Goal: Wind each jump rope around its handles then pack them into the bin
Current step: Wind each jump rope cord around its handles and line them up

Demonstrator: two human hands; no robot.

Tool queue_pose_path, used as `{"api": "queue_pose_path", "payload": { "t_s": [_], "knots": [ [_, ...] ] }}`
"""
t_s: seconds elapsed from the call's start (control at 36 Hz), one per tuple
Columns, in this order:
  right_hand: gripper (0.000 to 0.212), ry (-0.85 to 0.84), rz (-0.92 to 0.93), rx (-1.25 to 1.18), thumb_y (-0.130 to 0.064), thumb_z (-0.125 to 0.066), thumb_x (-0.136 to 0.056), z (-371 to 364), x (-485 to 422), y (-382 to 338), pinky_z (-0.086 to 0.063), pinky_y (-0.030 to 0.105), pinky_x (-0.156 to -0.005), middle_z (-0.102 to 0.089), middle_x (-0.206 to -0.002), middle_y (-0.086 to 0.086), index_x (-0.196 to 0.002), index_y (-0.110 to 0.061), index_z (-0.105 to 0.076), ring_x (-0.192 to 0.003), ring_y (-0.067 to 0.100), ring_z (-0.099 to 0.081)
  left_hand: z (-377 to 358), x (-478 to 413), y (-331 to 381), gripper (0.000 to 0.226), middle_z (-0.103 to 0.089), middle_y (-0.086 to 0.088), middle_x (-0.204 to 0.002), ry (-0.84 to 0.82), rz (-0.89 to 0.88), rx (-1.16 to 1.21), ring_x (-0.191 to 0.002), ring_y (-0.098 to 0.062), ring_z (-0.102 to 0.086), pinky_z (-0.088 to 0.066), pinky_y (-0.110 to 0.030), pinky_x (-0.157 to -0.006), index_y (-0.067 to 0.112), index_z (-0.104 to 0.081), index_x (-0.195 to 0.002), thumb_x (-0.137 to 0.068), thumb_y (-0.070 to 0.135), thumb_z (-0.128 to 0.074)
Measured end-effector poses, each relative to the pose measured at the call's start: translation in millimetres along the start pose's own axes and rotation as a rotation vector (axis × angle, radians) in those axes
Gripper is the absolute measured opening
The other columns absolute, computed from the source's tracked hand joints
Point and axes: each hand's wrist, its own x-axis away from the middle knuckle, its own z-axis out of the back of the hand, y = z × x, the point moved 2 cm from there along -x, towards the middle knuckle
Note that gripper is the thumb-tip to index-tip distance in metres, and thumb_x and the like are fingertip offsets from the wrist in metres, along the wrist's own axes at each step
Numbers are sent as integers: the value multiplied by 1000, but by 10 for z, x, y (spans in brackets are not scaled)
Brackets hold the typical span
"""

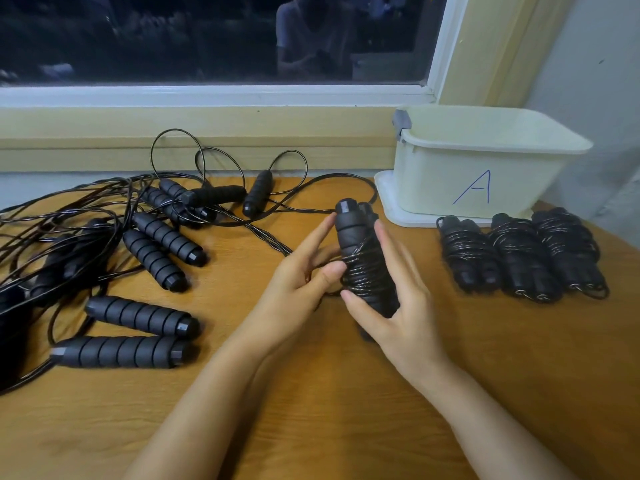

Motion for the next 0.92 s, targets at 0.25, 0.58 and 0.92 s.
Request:
{"api": "queue_pose_path", "payload": {
  "t_s": [0.25,0.58,0.92],
  "knots": [
    [76,-104,-84,-213,-32,-66,-88,-26,34,-65,-36,48,-115,-41,-154,-3,-154,-32,-27,-142,17,-39,24,8,11,66,-68,24,-116,36,10,71,-111,2,-62,-50,-15,-84,27,-25,-147,-87,16,-53],
    [64,-85,71,59,-29,-53,-98,-70,35,-85,-22,10,-113,-20,-164,-2,-154,-25,-24,-150,6,-19,54,2,-16,72,-65,15,-124,119,12,-4,-122,-3,-57,-48,-21,-95,17,-29,-151,-86,22,-57],
    [81,-148,84,221,-41,-55,-89,-62,38,-22,-23,11,-113,-11,-165,-14,-156,-36,-9,-148,-1,-15,-17,10,46,68,-59,22,-121,62,-19,-104,-113,13,-55,-43,-6,-88,28,-33,-141,-82,19,-65]
  ]
}}
